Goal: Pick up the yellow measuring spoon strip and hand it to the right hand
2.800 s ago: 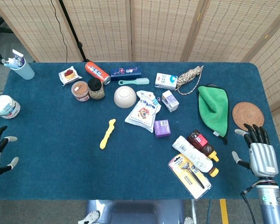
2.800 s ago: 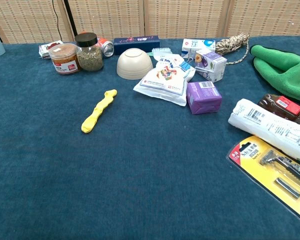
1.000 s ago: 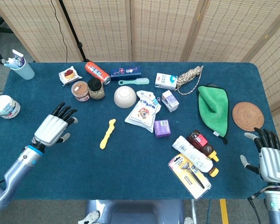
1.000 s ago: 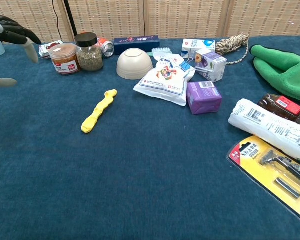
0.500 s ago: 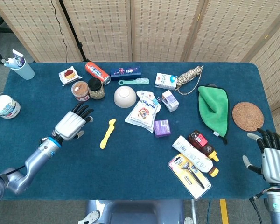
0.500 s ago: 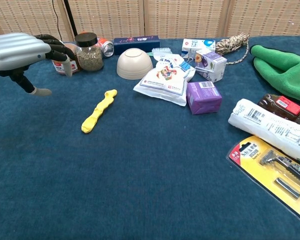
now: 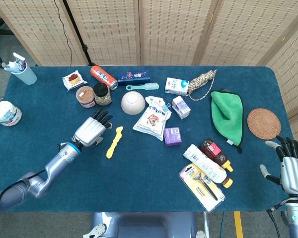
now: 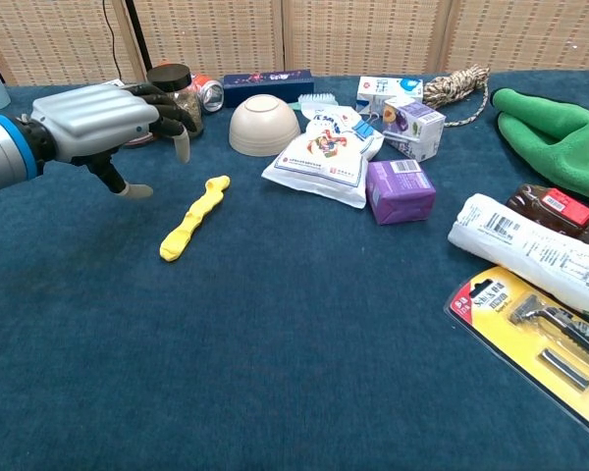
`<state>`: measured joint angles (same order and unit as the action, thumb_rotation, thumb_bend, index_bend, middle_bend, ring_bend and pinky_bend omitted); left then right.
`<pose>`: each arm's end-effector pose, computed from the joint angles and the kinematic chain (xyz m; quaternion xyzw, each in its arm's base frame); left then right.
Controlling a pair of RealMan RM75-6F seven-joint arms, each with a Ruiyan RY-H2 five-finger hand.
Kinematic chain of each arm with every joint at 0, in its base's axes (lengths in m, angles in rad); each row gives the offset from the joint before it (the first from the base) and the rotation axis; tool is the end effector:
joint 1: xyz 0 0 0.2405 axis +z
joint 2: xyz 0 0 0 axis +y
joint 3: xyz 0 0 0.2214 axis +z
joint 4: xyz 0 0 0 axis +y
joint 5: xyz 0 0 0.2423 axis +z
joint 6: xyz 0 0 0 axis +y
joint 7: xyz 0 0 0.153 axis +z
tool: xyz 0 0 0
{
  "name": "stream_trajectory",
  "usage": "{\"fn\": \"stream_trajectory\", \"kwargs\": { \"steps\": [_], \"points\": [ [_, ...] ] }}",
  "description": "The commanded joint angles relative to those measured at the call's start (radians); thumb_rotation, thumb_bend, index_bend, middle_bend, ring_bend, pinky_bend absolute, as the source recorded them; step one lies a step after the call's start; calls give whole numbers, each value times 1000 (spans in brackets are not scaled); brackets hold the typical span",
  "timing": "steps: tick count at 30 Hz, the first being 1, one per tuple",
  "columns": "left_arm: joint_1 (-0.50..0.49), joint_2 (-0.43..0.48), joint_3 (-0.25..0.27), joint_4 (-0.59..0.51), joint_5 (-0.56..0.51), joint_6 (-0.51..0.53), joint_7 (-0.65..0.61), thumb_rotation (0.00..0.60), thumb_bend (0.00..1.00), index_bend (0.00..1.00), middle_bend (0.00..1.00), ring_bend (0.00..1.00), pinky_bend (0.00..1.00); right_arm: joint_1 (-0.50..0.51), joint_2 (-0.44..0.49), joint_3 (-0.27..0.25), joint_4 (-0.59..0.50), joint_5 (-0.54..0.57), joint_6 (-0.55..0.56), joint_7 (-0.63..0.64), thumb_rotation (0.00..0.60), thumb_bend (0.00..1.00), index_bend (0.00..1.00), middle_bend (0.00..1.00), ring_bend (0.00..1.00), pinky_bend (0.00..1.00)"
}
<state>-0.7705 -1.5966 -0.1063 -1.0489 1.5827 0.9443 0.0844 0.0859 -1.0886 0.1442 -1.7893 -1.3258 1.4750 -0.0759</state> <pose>-0.1644 0.3740 -0.0431 -0.8228 -0.1968 -0.3426 0.4085 -0.2709 -0.2074 0.1259 0.5194 -0.4275 0.4051 0.6191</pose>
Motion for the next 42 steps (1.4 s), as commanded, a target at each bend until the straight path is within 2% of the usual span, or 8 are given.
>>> {"fn": "stream_trajectory", "kwargs": {
  "steps": [1, 19, 28, 42],
  "points": [
    [-11, -14, -1, 15, -5, -5, 0, 600, 239, 367, 181, 87, 0, -1, 1, 1, 1, 1, 1, 1, 600, 314, 231, 104, 32, 0],
    [-99, -164, -2, 179, -38, -51, 12, 600, 239, 367, 181, 87, 0, -24, 21, 5, 1, 22, 16, 17, 600, 314, 230, 104, 32, 0],
    [-122, -206, -3, 224, -57, -61, 12, 600, 239, 377, 181, 92, 0, -35, 30, 3, 0, 24, 22, 28, 600, 314, 227, 101, 32, 0],
    [-142, -248, -5, 271, -79, -70, 14, 600, 255, 461, 193, 113, 0, -45, 39, 2, -5, 27, 23, 41, 600, 314, 226, 100, 32, 0]
  ]
}}
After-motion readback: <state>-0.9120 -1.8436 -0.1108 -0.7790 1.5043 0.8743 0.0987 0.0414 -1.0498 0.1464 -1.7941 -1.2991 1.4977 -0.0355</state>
